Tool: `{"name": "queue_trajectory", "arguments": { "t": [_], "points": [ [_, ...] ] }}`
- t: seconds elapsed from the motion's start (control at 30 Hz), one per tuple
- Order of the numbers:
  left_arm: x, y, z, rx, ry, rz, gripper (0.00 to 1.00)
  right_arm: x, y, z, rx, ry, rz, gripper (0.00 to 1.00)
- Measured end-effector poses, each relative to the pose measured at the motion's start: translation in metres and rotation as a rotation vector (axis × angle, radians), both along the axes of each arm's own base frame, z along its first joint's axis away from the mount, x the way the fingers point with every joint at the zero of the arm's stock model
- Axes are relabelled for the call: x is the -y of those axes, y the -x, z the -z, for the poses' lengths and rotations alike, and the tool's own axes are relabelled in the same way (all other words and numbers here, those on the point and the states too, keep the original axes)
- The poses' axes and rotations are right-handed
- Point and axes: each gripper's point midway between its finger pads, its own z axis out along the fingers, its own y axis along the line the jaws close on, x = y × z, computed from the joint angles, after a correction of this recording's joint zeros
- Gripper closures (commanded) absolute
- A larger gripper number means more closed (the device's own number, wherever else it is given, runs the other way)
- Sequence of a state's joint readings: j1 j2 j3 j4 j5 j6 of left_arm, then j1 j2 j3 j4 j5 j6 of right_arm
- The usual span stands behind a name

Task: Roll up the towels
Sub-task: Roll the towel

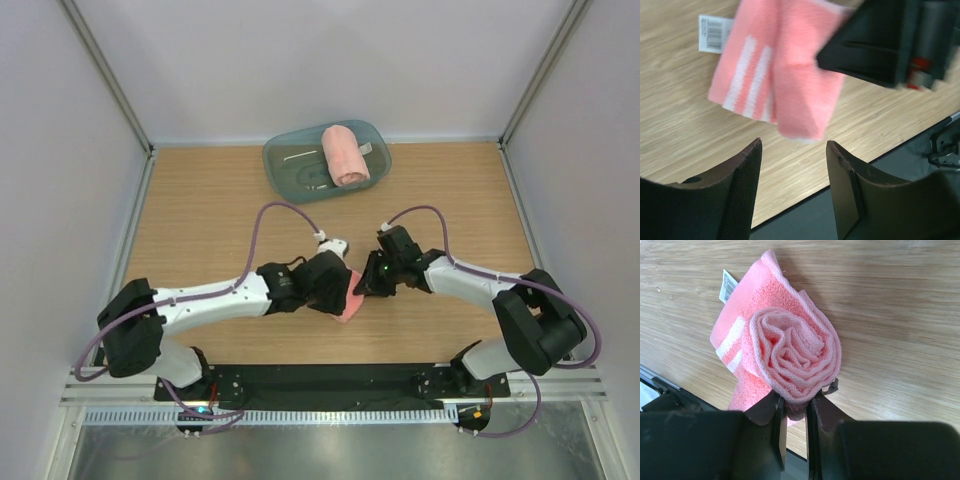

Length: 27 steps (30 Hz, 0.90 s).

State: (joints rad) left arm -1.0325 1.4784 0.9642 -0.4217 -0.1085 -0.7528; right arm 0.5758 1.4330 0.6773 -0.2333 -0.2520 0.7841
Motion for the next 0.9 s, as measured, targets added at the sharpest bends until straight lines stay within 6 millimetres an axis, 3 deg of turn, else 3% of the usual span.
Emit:
{"name": "queue_trajectory", "arguments": {
  "t": [0.13, 0.23, 0.37, 0.53, 0.8, 0.9],
  "points": [
    [0.018, 0.019, -0.024, 0.2, -0.078, 0.127, 0.43, -0.002, 0.0, 0.0, -0.002, 0.009, -0.006, 0.91],
    [0.034, 0.033, -0.027, 0.305, -0.146, 0.224, 0.43, -0.004, 0.0, 0.0, -0.005, 0.012, -0.012, 0.91],
    [0.043, 0.034, -0.001, 0.37, -0.282, 0.289, 0.43, -0.007, 0.001, -0.001, -0.008, 0.013, -0.021, 0.91],
    [0.031, 0.025, 0.048, 0.39, -0.477, 0.322, 0.43, -0.008, 0.002, -0.002, -0.01, 0.016, -0.028, 0.91],
    [0.026, 0.017, 0.054, 0.443, -0.518, 0.299, 0.4, -0.009, -0.001, -0.004, 0.001, 0.019, -0.034, 0.91],
    [0.022, 0.012, 0.059, 0.45, -0.504, 0.284, 0.47, -0.011, -0.002, -0.004, 0.002, 0.018, -0.039, 0.91]
  ]
}}
